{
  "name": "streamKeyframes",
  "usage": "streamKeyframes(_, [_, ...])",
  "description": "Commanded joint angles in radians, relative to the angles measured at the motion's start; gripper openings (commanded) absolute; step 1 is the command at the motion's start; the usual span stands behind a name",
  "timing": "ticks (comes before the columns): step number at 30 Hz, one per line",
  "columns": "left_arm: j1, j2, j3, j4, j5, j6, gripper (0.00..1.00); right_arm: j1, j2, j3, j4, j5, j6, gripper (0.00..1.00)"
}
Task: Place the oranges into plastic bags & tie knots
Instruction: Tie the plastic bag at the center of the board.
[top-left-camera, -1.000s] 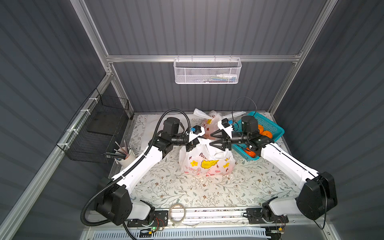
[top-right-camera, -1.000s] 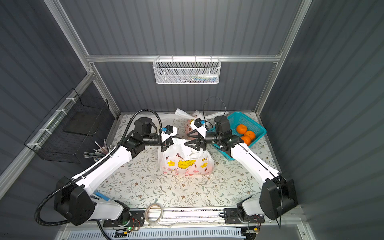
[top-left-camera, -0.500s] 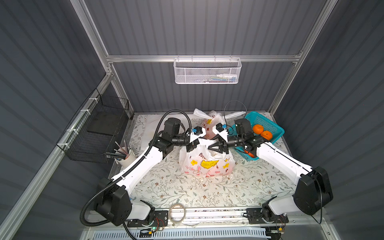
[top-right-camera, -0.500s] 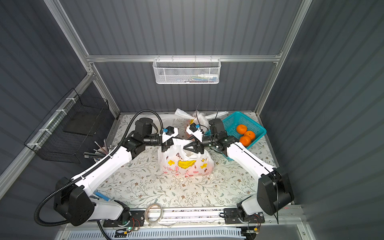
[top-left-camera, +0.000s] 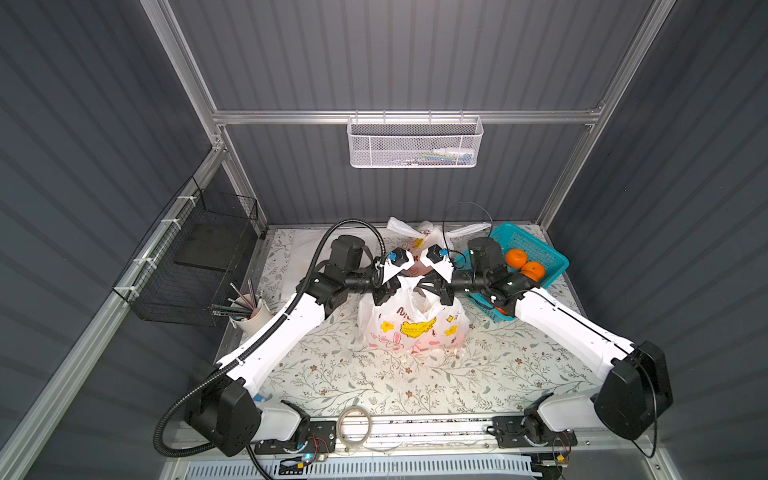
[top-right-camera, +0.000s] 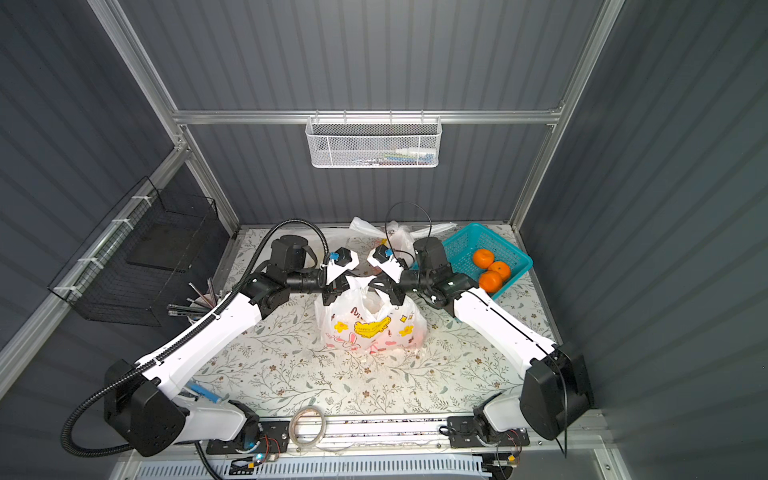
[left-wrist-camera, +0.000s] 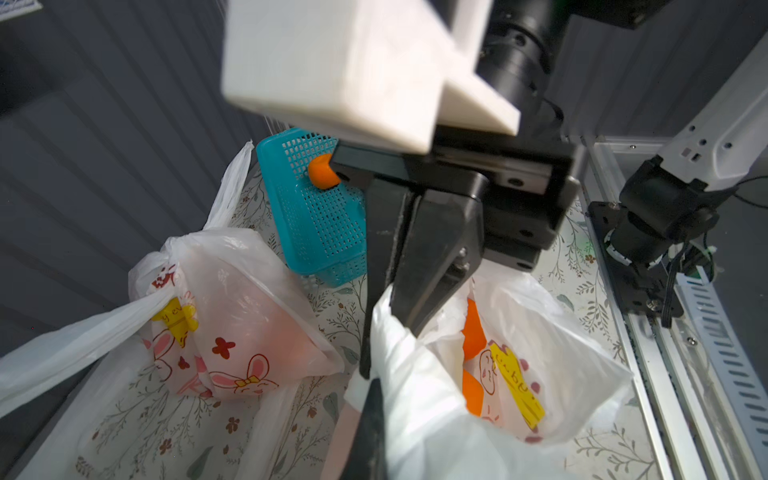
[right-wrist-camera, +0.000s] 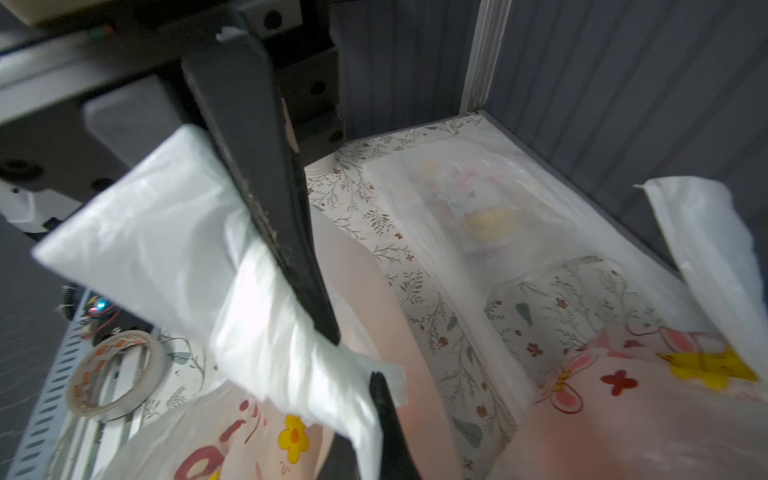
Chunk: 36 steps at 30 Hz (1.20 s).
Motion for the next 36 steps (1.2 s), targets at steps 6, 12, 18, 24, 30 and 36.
streamKeyframes(6, [-0.009, -0.032, 0.028, -0.055, 0.033, -0.301, 0.0, 0.02, -0.004, -0.123, 0.371, 0.549, -0.032, 0.0])
streamKeyframes(12, [-0.026, -0.02, -0.017, 0.069, 0.042, -0.421, 0.0, 0.045, 0.043, -0.205, 0.625, 0.504, 0.043, 0.0])
streamKeyframes(18, [-0.026, -0.018, -0.057, 0.137, 0.023, -0.452, 0.07, 0.071, 0.083, -0.29, 0.85, 0.435, 0.134, 0.0])
streamKeyframes(24, [-0.023, -0.077, -0.068, 0.083, -0.049, -0.448, 0.33, 0.074, 0.076, -0.345, 0.895, 0.396, 0.153, 0.0])
streamKeyframes(30, [0.004, -0.215, -0.139, 0.029, -0.154, -0.469, 0.53, 0.074, 0.052, -0.393, 0.928, 0.365, 0.183, 0.0])
streamKeyframes(36, [0.054, -0.243, -0.179, 0.021, -0.299, -0.529, 0.57, 0.083, 0.028, -0.417, 0.941, 0.343, 0.208, 0.0])
